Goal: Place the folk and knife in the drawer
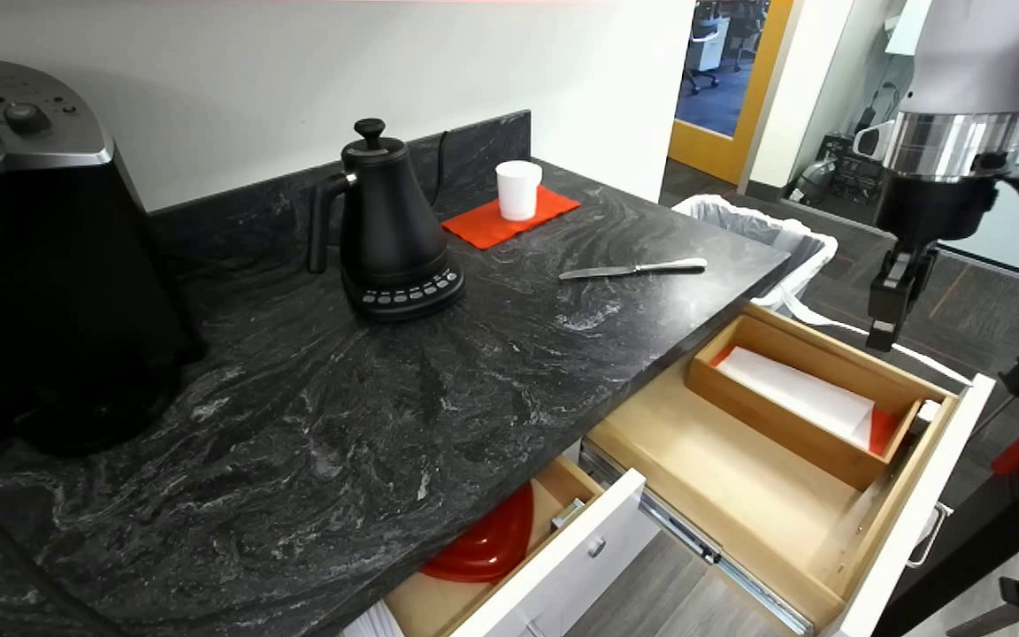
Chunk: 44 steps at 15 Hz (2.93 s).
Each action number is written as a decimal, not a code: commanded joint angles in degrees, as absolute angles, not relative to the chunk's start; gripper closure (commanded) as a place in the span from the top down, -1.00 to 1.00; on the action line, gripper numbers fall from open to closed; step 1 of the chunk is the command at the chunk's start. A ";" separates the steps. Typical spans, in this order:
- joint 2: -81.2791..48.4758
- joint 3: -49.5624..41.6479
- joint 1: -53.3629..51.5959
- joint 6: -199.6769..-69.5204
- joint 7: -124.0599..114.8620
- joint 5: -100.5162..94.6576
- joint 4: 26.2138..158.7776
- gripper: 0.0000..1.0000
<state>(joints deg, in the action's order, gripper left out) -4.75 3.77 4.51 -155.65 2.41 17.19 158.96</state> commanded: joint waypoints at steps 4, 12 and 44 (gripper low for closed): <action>-5.26 0.71 3.75 -156.19 0.62 13.57 158.85 -0.88; -14.59 -1.31 5.50 -159.91 3.84 12.34 155.20 -0.89; -14.83 -9.55 -9.33 -157.22 -11.45 -11.46 145.72 1.00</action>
